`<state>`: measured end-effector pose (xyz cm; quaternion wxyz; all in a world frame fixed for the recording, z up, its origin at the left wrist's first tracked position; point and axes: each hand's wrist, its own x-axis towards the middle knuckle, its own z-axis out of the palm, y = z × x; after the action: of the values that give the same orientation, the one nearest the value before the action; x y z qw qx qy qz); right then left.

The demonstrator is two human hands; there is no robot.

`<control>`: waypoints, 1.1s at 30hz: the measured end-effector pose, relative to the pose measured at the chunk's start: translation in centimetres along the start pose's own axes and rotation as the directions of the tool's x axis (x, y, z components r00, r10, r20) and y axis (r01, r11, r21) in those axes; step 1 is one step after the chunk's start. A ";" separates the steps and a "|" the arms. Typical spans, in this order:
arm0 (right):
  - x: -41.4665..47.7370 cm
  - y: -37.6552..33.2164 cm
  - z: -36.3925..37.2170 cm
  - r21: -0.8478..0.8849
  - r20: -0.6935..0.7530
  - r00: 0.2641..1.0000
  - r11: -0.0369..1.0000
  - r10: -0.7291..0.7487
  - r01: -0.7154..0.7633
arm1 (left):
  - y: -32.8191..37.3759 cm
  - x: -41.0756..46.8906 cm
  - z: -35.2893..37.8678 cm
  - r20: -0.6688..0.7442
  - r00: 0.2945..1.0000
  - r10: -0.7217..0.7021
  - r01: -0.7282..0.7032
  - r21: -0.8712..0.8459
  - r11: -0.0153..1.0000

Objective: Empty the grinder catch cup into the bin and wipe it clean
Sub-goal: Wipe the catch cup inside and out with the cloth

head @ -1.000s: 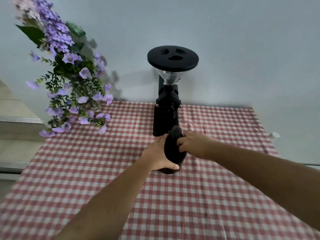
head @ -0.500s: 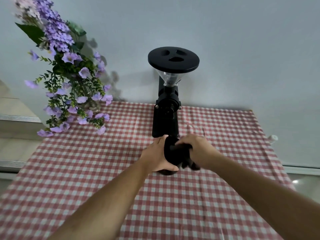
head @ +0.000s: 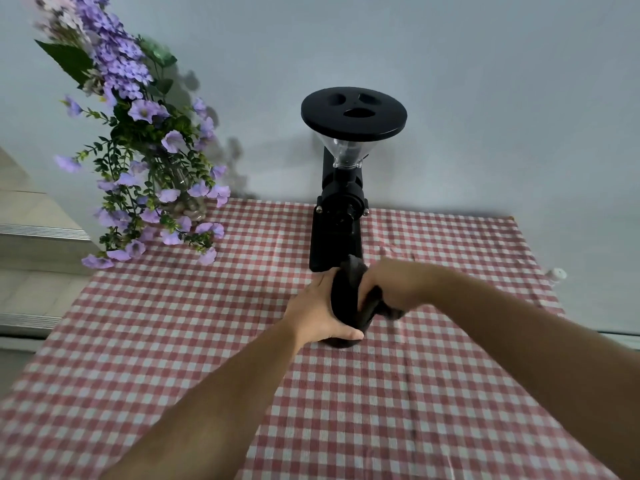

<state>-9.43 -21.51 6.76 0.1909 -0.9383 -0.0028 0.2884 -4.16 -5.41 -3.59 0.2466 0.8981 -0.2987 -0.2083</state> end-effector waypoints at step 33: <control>-3.2 2.1 3.5 0.084 -0.414 0.909 0.996 0.042 -0.008 | 0.0 0.6 0.4 0.010 0.998 0.062 -0.062 0.032 0.998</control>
<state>-14.24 -22.61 5.01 0.2207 -0.9697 0.0617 0.0845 -3.94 -5.92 -4.05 0.2369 0.8913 -0.3310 -0.1996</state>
